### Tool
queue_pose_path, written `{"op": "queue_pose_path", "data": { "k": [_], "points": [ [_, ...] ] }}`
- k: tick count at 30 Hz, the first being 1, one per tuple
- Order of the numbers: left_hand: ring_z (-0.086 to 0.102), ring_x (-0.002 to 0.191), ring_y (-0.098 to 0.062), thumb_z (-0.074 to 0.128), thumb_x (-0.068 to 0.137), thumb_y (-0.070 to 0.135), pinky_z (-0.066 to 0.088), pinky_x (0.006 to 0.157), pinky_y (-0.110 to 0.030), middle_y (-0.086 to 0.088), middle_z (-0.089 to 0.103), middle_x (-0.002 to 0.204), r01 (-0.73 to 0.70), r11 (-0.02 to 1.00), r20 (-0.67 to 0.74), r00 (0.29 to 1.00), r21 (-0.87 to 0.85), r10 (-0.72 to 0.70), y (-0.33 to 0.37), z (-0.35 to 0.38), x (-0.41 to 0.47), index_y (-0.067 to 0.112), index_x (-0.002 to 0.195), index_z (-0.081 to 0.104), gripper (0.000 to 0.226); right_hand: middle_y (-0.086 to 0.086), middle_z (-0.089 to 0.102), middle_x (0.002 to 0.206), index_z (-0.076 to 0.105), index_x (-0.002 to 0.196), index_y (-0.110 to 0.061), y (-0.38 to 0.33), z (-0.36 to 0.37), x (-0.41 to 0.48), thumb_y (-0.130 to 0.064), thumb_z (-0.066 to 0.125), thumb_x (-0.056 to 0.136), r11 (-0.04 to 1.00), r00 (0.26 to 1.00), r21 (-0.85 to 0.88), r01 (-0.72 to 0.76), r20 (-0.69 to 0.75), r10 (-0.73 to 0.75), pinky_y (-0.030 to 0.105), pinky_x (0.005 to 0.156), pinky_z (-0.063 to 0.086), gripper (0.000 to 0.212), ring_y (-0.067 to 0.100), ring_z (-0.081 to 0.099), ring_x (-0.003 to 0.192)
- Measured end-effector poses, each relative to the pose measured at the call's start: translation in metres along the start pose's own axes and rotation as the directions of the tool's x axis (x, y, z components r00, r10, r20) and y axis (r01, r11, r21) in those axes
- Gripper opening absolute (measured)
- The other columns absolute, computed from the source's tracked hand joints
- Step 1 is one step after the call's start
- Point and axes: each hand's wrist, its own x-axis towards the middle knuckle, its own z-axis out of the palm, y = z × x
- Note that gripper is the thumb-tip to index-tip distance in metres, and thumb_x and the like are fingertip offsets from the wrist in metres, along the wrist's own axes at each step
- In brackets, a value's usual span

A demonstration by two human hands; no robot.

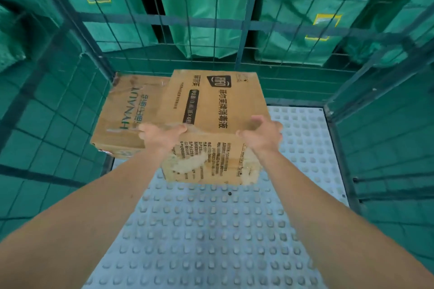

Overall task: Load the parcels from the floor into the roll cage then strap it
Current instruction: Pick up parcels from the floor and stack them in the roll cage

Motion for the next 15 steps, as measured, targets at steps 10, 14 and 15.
{"op": "queue_pose_path", "data": {
  "k": [10,14,15],
  "points": [
    [0.040,0.113,-0.017,0.085,0.070,0.031,0.034,0.107,-0.029,-0.006,0.035,0.132,-0.088,0.993,0.046,0.995,-0.082,0.092,-0.037,0.067,0.109,0.010,0.136,0.024,0.093,0.009,0.024,0.150,0.063,0.115,-0.036,0.041,0.089,0.088,-0.026,0.079,0.081,0.994,0.993,-0.026,0.109,-0.030,-0.110,0.026,0.087,0.040,0.039,0.031,0.040,0.131],
    [0.039,0.127,-0.026,0.086,0.070,0.029,0.034,0.115,-0.042,-0.011,0.034,0.138,-0.117,0.992,0.036,0.992,-0.056,0.119,-0.041,0.081,0.141,0.010,0.138,0.022,0.095,0.009,0.020,0.152,0.062,0.119,-0.034,0.054,0.125,0.110,-0.024,0.076,0.083,0.993,0.992,-0.020,0.116,-0.049,-0.116,0.034,0.090,0.050,0.040,0.031,0.034,0.132],
    [0.038,0.128,-0.026,0.086,0.070,0.028,0.034,0.114,-0.041,-0.012,0.033,0.140,-0.115,0.993,0.036,0.993,-0.027,0.116,-0.042,0.084,0.148,0.009,0.139,0.023,0.095,0.009,0.019,0.151,0.062,0.120,-0.033,0.056,0.132,0.115,-0.022,0.076,0.083,0.993,0.992,-0.025,0.113,-0.053,-0.114,0.039,0.092,0.053,0.041,0.031,0.032,0.132]
  ]
}}
